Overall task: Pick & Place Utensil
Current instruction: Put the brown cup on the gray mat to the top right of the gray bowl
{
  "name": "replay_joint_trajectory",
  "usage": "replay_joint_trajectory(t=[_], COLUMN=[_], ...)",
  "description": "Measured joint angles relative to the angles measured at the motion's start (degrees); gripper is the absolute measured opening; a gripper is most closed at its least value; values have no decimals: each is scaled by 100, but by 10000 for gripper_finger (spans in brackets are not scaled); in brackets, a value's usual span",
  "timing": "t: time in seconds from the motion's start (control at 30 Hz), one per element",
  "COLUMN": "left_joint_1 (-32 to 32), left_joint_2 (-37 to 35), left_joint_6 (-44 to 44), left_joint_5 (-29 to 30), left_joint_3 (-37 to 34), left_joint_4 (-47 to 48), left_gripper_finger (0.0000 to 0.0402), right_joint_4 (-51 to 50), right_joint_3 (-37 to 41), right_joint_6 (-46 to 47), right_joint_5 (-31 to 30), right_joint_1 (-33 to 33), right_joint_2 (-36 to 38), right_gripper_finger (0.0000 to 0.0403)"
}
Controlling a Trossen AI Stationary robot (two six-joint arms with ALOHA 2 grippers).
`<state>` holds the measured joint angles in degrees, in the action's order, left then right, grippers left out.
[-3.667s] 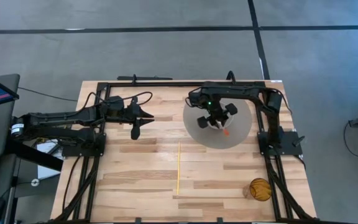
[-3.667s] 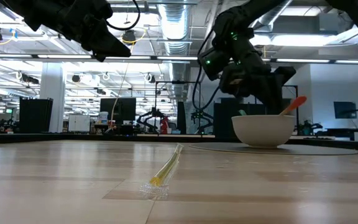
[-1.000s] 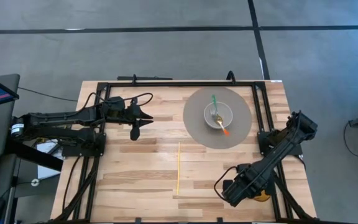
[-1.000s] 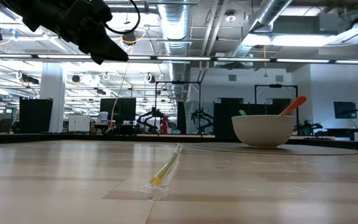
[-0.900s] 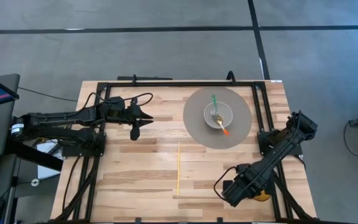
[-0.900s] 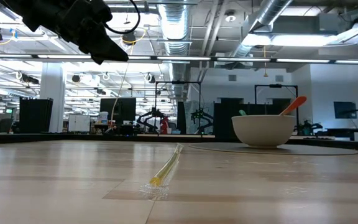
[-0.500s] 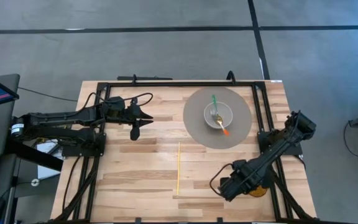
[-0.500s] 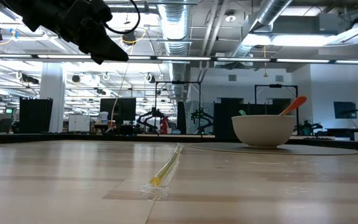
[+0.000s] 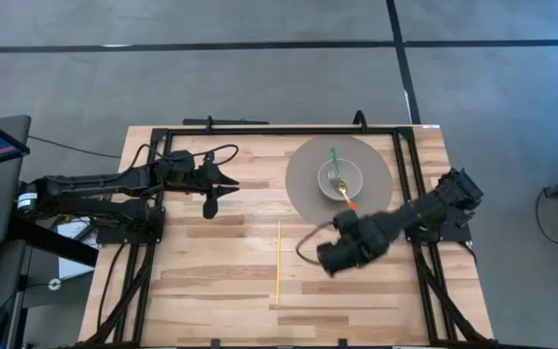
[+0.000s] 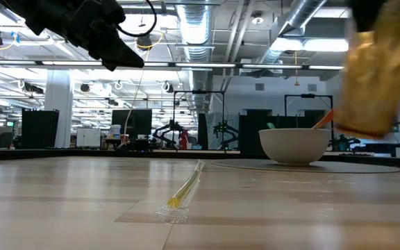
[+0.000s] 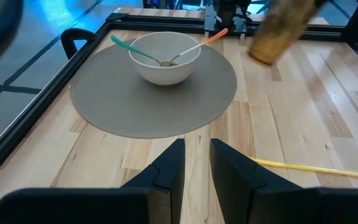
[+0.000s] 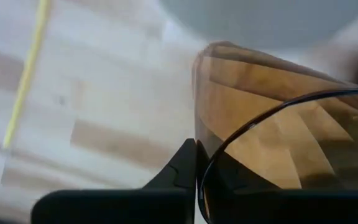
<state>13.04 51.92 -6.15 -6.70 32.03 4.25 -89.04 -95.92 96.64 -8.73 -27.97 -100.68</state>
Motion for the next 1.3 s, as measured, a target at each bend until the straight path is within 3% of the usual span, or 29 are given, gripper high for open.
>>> replay_joint_trajectory(t=[0.43, 0.6, 0.77, 1.0, 1.3], left_joint_1=[1, 0, 1, 2, 0], left_joint_2=[0, 0, 0, 0, 0], left_joint_6=[0, 0, 0, 1, 2], left_joint_5=[0, 0, -1, 0, 0], left_joint_3=[0, 0, 0, 0, 0], left_joint_4=[-22, -18, -1, 22, 44], left_gripper_finger=[76, 76, 76, 76, 76], right_joint_4=[-97, -108, -111, -94, -94], right_joint_3=[-1476, -1599, -1597, -1575, -546], right_joint_6=[-3586, -4417, -4861, -4861, -4884], right_joint_5=[-1612, -2129, -2104, -1381, -606], right_joint_1=[2116, 3123, 4099, 5216, 5990], right_joint_2=[75, 76, 76, 76, 79], right_gripper_finger=[7, 3, 7, 4, 5])
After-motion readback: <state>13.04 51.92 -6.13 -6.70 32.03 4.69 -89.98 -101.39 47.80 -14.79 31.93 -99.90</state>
